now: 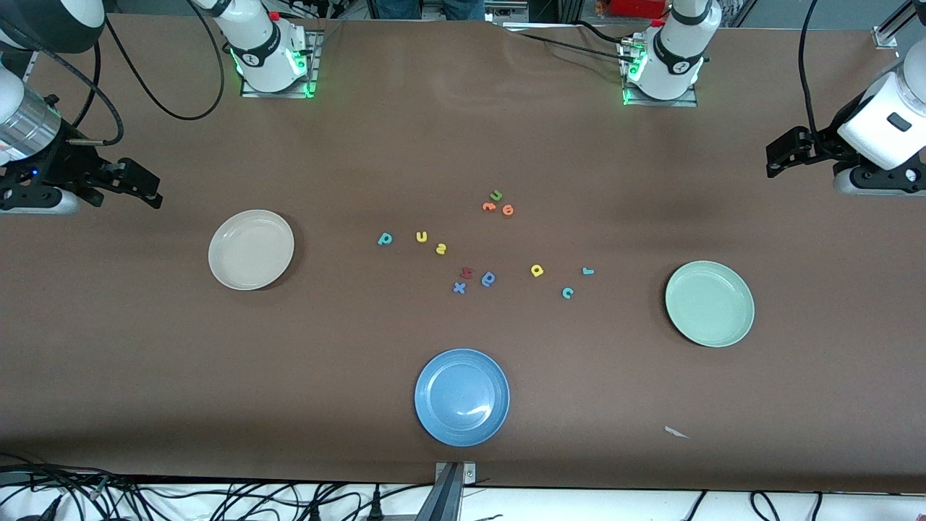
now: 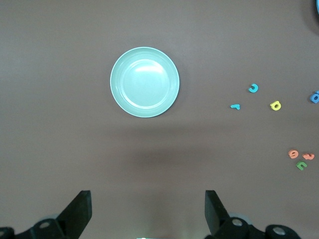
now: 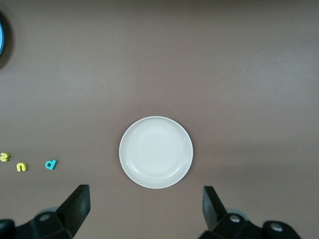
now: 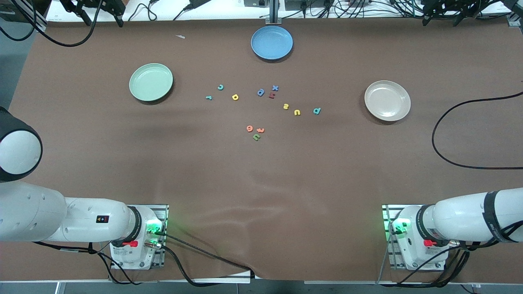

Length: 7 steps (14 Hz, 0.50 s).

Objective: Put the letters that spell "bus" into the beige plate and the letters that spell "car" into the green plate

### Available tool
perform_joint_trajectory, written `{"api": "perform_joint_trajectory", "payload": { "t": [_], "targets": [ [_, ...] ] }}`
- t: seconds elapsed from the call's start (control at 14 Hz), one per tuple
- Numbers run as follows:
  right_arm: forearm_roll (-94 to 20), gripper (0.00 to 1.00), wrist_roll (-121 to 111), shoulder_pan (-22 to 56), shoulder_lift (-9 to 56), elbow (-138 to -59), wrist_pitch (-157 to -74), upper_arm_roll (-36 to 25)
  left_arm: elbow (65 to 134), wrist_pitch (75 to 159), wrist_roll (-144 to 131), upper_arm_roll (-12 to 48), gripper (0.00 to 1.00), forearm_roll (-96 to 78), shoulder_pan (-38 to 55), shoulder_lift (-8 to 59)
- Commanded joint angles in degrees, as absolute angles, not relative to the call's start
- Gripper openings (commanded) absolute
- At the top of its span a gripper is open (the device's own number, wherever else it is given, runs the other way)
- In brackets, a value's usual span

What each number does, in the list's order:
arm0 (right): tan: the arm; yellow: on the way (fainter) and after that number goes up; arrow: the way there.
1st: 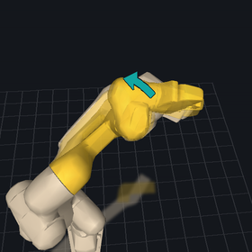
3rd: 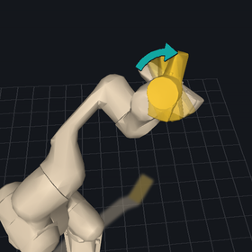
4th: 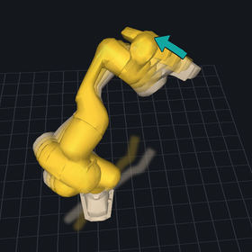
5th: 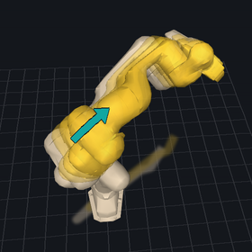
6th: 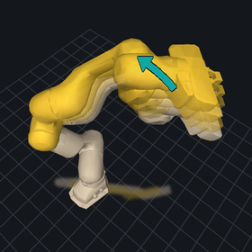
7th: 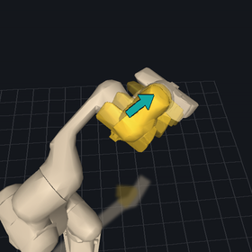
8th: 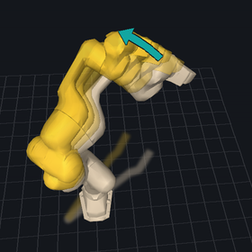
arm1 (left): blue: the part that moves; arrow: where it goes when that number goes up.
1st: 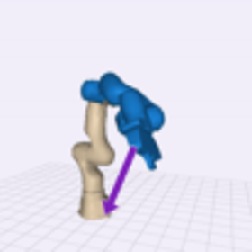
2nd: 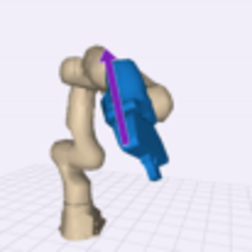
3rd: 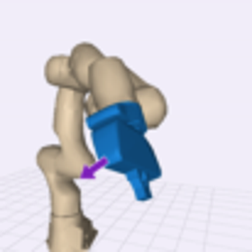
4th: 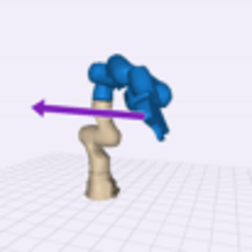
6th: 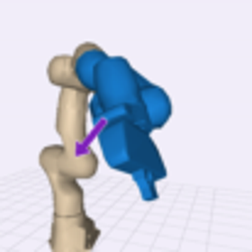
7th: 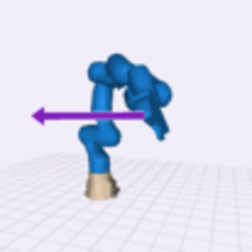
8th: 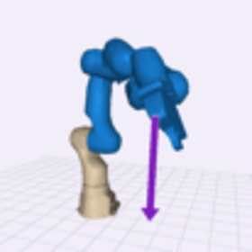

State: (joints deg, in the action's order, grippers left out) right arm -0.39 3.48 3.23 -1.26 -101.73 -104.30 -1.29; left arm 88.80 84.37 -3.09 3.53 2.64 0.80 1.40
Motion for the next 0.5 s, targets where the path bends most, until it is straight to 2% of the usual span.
{"api": "perform_joint_trajectory", "payload": {
  "t": [0.0, 0.43],
  "targets": [
    [0.44, 1.00, 3.42, 3.25, -1.06, -100.63, -103.10, -1.32, 89.30, 84.02, -1.93, 3.52, 1.00, 2.37, 0.79, 0.53],
    [0.53, 1.00, 2.90, 3.43, -0.79, -100.55, -103.01, -1.23, 89.30, 84.02, -1.93, 3.52, 1.00, 2.37, 0.79, 0.53]
  ]
}}
